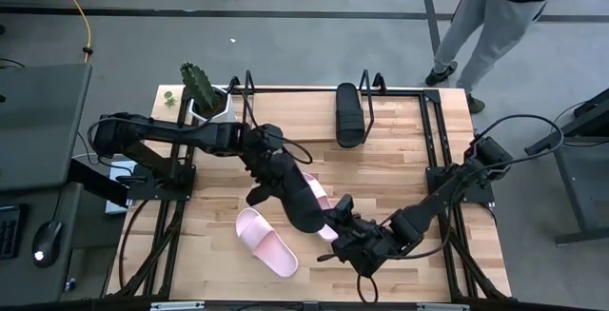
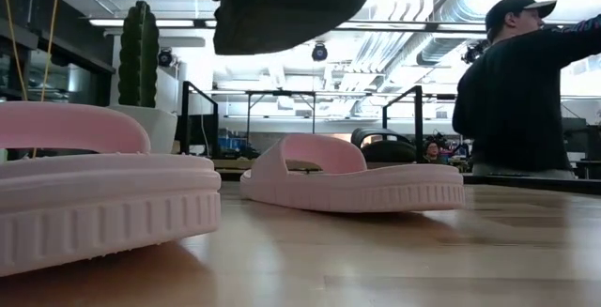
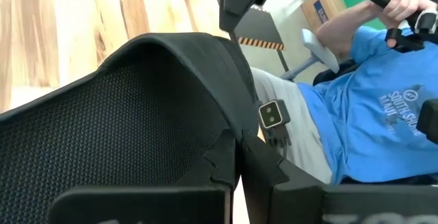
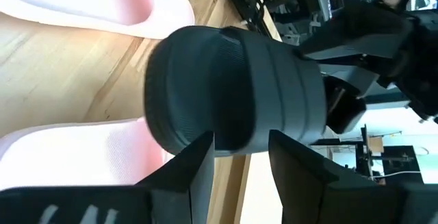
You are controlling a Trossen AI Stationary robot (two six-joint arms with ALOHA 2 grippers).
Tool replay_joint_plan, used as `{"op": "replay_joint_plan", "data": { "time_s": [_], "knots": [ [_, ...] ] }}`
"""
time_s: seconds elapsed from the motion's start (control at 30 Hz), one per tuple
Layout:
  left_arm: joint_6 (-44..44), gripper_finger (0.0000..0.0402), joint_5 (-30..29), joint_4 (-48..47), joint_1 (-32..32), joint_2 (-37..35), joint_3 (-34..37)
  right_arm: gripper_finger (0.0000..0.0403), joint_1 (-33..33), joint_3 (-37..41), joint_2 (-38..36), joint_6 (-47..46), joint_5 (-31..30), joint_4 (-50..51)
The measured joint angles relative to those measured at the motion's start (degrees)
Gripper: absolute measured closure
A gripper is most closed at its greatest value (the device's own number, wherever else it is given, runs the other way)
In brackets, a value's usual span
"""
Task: Pick and place slides into the shelf
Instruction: Put the black slides on the shelf
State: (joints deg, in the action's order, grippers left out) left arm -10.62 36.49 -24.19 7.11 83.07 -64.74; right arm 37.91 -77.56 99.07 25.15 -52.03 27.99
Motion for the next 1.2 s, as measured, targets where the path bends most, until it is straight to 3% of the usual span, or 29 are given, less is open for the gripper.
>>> {"op": "replay_joint_plan", "data": {
  "time_s": [0.2, 0.6, 1.2],
  "knots": [
    [0.1, 0.0401, 0.0, -0.8, 0.0, 0.0, -1.6, 0.0266, 0.8, 0.0, 0.0, 0.5, -0.1, -0.6],
    [1.4, 0.0401, 0.0, -2.6, 0.1, 0.0, -2.1, 0.0182, 1.5, -2.2, 0.0, 0.7, -1.7, -2.2],
    [-0.1, 0.0401, 0.6, -1.4, 0.1, 0.1, -4.9, 0.0178, 5.7, -2.6, 0.0, 4.9, -4.7, -2.4]
  ]
}}
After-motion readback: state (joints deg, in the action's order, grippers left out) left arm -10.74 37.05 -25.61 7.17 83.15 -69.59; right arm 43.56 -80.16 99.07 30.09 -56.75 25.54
